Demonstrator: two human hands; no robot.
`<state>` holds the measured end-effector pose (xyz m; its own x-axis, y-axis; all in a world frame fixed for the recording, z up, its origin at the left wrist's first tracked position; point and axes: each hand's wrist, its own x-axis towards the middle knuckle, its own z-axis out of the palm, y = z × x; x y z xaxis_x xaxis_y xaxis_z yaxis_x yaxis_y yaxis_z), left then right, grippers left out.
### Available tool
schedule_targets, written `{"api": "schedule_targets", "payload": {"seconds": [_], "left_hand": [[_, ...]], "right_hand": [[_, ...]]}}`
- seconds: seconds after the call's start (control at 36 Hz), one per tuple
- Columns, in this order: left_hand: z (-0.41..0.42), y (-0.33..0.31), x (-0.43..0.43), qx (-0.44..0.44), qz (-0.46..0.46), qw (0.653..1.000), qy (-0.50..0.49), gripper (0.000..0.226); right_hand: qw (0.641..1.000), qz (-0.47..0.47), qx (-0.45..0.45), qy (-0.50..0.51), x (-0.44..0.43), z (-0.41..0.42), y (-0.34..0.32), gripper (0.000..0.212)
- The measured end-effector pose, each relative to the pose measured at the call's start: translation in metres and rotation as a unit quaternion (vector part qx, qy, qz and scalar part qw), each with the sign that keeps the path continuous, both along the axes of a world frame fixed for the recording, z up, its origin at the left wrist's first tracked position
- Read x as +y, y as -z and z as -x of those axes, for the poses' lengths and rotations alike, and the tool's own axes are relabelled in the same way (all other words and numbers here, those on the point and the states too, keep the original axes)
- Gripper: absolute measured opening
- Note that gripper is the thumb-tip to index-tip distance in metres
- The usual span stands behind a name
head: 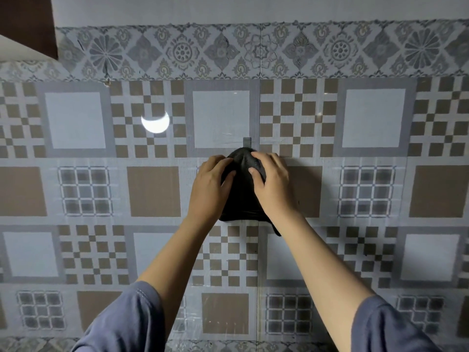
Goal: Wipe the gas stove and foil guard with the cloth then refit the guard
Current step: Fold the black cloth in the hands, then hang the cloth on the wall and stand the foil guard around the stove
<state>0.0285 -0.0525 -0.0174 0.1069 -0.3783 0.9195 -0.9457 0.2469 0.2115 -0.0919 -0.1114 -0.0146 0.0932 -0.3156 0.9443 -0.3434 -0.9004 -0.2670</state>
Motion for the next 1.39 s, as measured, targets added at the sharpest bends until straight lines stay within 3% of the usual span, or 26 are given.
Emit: {"api": "schedule_targets", "payload": {"seconds": [0.22, 0.39, 0.5, 0.64, 0.81, 0.97, 1.14, 1.22, 1.39], "left_hand": [[0.004, -0.009, 0.01, 0.061, -0.041, 0.996, 0.053, 0.032], [-0.001, -0.019, 0.036, 0.039, -0.115, 0.992, 0.044, 0.04], [-0.007, -0.016, 0.075, 0.078, -0.139, 0.987, 0.015, 0.05], [-0.013, 0.003, 0.141, 0.132, -0.169, 0.976, -0.023, 0.059], [-0.028, 0.072, 0.223, 0.203, -0.245, 0.945, -0.081, 0.061], [-0.047, 0.167, 0.289, 0.242, -0.321, 0.903, -0.15, 0.06], [-0.042, 0.27, 0.352, 0.298, -0.39, 0.852, -0.183, 0.056], [-0.03, 0.318, 0.383, 0.343, -0.423, 0.822, -0.166, 0.069], [-0.01, 0.381, 0.419, 0.348, -0.466, 0.789, -0.201, 0.049]], "right_hand": [[0.999, -0.051, -0.008, -0.012, 0.007, 0.001, -0.004, 0.026], [0.99, -0.115, 0.083, 0.01, 0.02, 0.012, -0.024, 0.035], [0.978, -0.156, 0.138, 0.019, 0.043, 0.012, -0.029, 0.048], [0.964, -0.122, 0.235, -0.011, 0.095, 0.005, -0.019, 0.049], [0.924, -0.139, 0.344, -0.086, 0.164, -0.02, 0.032, 0.05], [0.873, -0.191, 0.417, -0.164, 0.211, -0.051, 0.13, 0.05], [0.796, -0.249, 0.504, -0.225, 0.253, -0.071, 0.237, 0.052], [0.75, -0.25, 0.562, -0.242, 0.271, -0.076, 0.284, 0.054], [0.697, -0.218, 0.62, -0.286, 0.299, -0.086, 0.356, 0.054]]}}
